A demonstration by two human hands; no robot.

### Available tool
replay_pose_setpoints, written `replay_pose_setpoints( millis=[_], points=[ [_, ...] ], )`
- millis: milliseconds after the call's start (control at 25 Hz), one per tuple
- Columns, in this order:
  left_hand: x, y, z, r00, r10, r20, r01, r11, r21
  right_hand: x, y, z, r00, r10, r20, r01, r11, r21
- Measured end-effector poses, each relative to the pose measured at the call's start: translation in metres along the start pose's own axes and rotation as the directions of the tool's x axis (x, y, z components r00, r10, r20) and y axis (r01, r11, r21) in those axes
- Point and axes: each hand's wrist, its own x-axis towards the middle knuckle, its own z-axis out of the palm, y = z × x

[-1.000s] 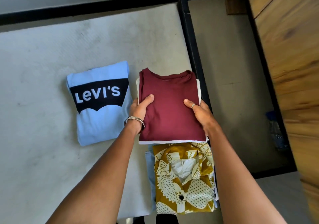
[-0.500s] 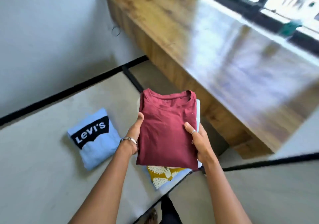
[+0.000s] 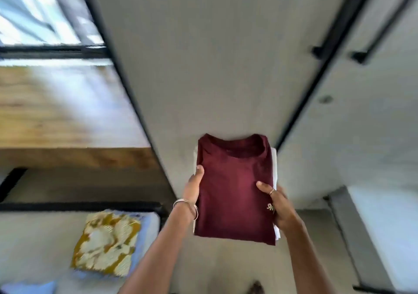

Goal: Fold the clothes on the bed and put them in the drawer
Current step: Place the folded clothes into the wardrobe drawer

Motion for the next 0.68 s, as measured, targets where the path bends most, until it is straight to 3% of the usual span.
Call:
replay_pose_setpoints(
  millis=[120, 160, 240, 480, 680],
  points=[
    [0.045, -0.041, 0.12, 0.99, 0.006, 0.141, -0.037, 0.975, 0.218, -0.026, -0.022, -0.12, 0.979, -0.05, -0.196, 0.073, 0.991, 0.113],
    [0.069, -0.06, 0.138, 0.989, -0.021, 0.146, -0.016, 0.968, 0.25, -0.031, -0.027, -0.14, 0.974, -0.052, -0.221, 0.082, 0.988, 0.13],
    [0.088, -0.099, 0.22, 0.951, -0.121, 0.285, 0.028, 0.95, 0.311, -0.052, -0.043, -0.217, 0.944, -0.085, -0.32, 0.14, 0.978, 0.152],
    [-0.017, -0.116, 0.432, 0.831, -0.182, 0.525, -0.083, 0.894, 0.44, -0.113, -0.057, -0.387, 0.785, -0.073, -0.615, 0.262, 0.939, 0.223],
    [-0.046, -0.166, 0.536, 0.762, -0.269, 0.588, -0.057, 0.878, 0.475, -0.145, -0.055, -0.477, 0.693, -0.043, -0.72, 0.303, 0.924, 0.235]
  ],
)
